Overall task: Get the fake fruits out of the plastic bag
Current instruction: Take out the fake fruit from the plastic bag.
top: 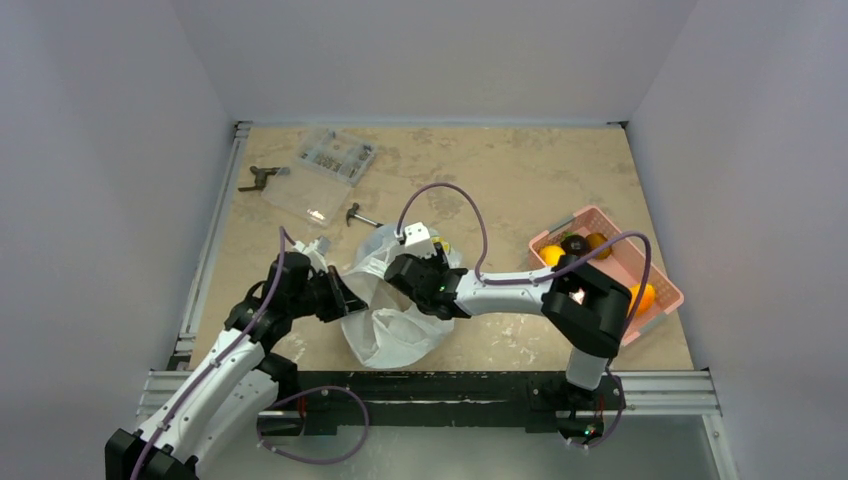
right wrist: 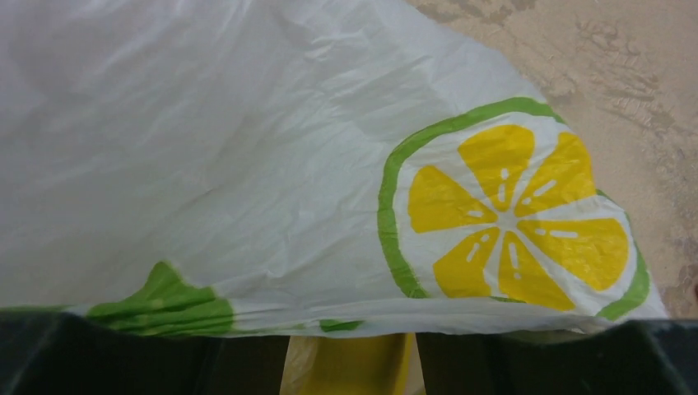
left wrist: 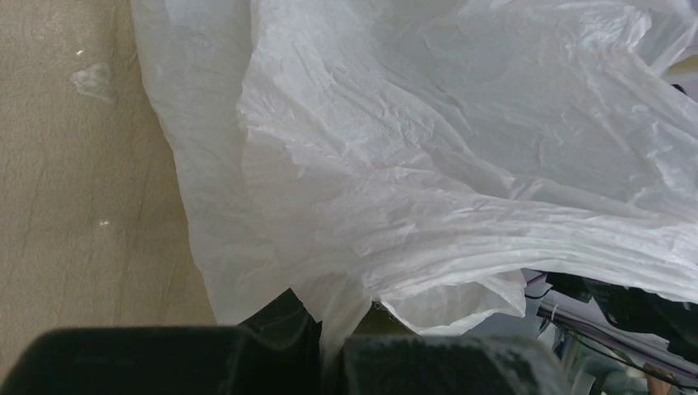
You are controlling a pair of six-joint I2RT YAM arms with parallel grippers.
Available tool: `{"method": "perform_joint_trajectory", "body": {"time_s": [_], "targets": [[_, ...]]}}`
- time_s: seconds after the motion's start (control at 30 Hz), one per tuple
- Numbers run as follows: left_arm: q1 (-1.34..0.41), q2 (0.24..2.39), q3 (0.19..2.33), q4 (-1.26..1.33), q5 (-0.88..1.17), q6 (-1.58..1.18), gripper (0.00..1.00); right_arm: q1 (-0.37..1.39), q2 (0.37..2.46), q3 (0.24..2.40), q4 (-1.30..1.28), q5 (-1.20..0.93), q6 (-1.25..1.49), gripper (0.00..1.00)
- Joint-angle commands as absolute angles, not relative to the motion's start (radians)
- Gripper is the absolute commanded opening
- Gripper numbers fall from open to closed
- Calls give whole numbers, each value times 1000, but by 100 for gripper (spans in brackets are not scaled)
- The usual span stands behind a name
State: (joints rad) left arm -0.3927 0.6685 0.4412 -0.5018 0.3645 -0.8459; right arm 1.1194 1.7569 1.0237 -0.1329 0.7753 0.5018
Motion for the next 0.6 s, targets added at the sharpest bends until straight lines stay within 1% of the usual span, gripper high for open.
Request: {"method": "perform_joint_trajectory", "body": {"time_s": [0.0, 0.1, 0.13, 0.2, 0.23, 0.3, 0.4, 0.57], "targets": [[-387, 665, 467, -467, 387, -844, 0, 1115, 1796, 1073, -148, 809, 483, 52], [-388, 670, 466, -469, 388, -843, 0, 1115, 1808, 1084, -146, 807, 467, 49], [-387, 674, 465, -469, 387, -841, 0, 1116, 1806, 1084, -138, 805, 454, 46], [-388, 688, 466, -471, 384, -837, 0, 1119, 1784, 1073, -97, 777, 408, 30], [-387, 695, 468, -474, 382, -835, 0, 1122, 1764, 1062, -76, 753, 391, 24], [-387, 698, 476, -484, 381, -836, 0, 1127, 1713, 1022, 8, 681, 366, 18], [-388, 673, 469, -474, 380, -861, 0, 1127, 1627, 941, 152, 509, 319, 16], [-388, 661, 482, -464, 389, -878, 0, 1128, 1503, 805, 387, 240, 311, 15]]}}
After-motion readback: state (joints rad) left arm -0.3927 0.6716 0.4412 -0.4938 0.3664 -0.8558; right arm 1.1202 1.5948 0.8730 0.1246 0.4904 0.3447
